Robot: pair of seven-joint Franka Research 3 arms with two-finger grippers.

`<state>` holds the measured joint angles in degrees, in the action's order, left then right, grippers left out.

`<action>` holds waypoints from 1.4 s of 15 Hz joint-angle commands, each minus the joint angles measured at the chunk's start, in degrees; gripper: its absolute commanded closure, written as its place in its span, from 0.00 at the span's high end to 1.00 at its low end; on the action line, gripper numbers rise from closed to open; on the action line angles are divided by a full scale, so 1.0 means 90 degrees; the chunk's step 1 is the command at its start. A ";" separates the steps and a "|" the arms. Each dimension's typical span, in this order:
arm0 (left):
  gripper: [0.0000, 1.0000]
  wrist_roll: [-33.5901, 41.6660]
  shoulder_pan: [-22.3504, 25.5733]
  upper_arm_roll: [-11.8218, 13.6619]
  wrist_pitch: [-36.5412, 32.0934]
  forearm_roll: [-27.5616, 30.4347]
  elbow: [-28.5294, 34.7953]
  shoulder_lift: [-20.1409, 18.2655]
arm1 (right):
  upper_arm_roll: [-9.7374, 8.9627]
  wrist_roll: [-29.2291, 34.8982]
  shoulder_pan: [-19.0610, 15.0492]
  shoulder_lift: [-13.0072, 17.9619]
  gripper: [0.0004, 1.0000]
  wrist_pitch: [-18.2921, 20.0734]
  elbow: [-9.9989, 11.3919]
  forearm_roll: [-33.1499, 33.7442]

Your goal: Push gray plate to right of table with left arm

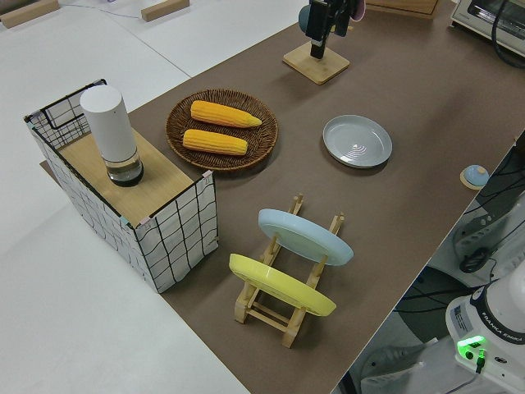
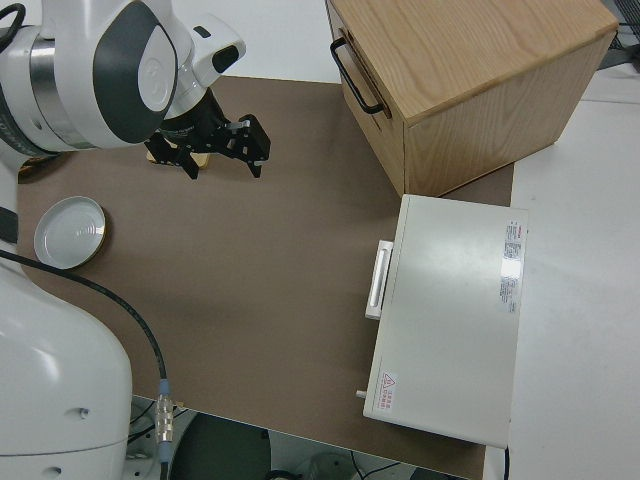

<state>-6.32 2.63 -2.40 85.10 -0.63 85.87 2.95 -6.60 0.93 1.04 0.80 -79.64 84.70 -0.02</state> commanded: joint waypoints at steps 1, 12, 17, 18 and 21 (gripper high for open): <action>1.00 -0.0001 0.0029 0.0148 -0.0120 0.0049 -0.0039 -0.0045 | -0.0107 0.0083 -0.0126 0.0018 0.98 0.0099 -0.0055 -0.0027; 1.00 -0.0069 -0.0048 0.0043 -0.0120 0.0070 -0.0010 -0.0045 | -0.0107 0.0083 -0.0126 0.0018 0.98 0.0099 -0.0055 -0.0037; 1.00 -0.0089 0.0020 0.0101 -0.0120 0.0480 0.0213 -0.0054 | -0.0097 0.0083 -0.0126 0.0018 0.98 0.0099 -0.0055 -0.0037; 1.00 -0.0098 -0.0029 0.0101 -0.0120 0.0480 0.0359 -0.0064 | -0.0097 0.0083 -0.0126 0.0018 0.98 0.0099 -0.0055 -0.0027; 1.00 -0.0118 -0.0058 0.0062 0.0249 0.0461 0.1003 -0.0337 | -0.0097 0.0083 -0.0126 0.0018 0.98 0.0099 -0.0055 -0.0027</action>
<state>-6.62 2.54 -1.93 84.57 2.83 89.00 3.02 -6.60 0.92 1.04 0.80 -79.64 84.70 -0.02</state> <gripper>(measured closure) 0.000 0.013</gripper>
